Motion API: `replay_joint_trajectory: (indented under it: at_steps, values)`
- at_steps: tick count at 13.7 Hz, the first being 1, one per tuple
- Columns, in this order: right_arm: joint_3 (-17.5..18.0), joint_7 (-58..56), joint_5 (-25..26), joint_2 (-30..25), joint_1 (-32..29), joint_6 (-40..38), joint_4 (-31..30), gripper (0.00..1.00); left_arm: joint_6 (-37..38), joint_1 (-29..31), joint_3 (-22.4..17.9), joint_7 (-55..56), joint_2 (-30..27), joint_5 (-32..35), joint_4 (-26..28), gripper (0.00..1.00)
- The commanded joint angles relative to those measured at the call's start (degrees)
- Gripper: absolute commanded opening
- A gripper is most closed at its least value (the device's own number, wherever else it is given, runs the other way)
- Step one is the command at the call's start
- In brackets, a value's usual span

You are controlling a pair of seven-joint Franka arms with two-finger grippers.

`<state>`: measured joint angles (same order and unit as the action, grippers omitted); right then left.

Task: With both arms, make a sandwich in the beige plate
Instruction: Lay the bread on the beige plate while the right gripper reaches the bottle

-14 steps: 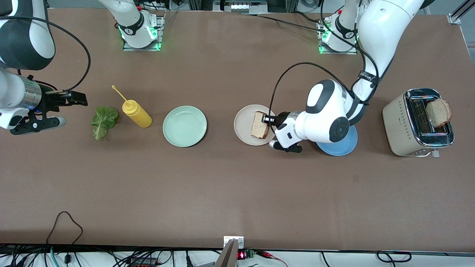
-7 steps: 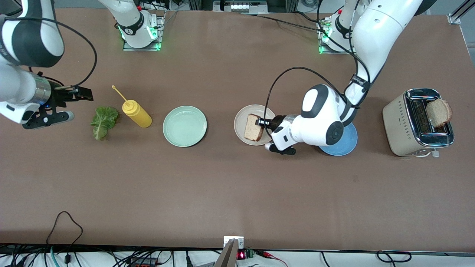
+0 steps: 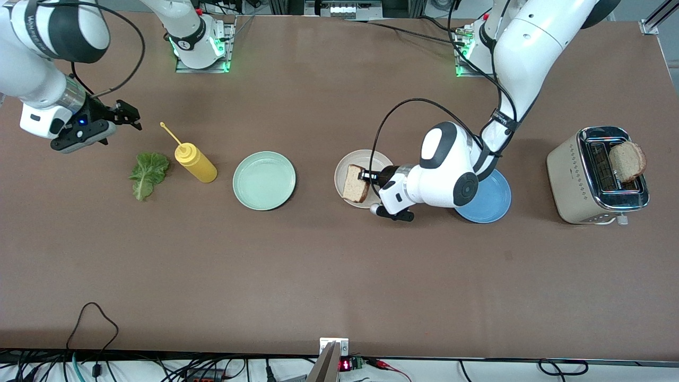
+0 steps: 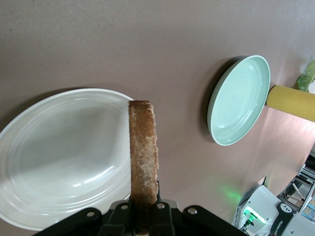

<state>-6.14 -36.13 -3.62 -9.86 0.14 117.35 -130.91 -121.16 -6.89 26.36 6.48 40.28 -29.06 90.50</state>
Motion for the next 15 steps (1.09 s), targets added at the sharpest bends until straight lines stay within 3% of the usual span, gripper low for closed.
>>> replay_joint_trajectory:
  at_steps: [1, 4, 6, 12, 15]
  values:
    - [-3.43, -15.48, -8.55, -0.25, -0.31, 1.48, -1.89, 1.0, -0.21, 0.39, 0.01, -1.65, -0.47, -1.53, 1.34, 0.0]
    - [-8.08, -36.83, -19.54, 1.33, -0.49, 0.51, -3.56, 1.0, -0.21, 0.65, 0.01, -1.82, -0.47, -1.53, 1.69, 0.01]
    - [-9.41, -46.71, -25.01, 3.43, -1.54, -2.81, -3.74, 1.0, -0.21, 0.92, 0.01, -1.82, -0.47, -1.53, 1.78, 0.01]
    - [-9.5, -69.48, -35.47, 8.88, -9.17, -10.46, -3.65, 1.0, -0.13, 2.06, -0.08, -1.82, -0.38, -1.44, 2.75, 0.04]
    - [-9.5, -81.51, -42.32, 14.76, -13.66, -17.58, -3.57, 1.0, 0.05, 2.85, -0.16, -1.82, -0.38, -1.35, 3.54, 0.06]
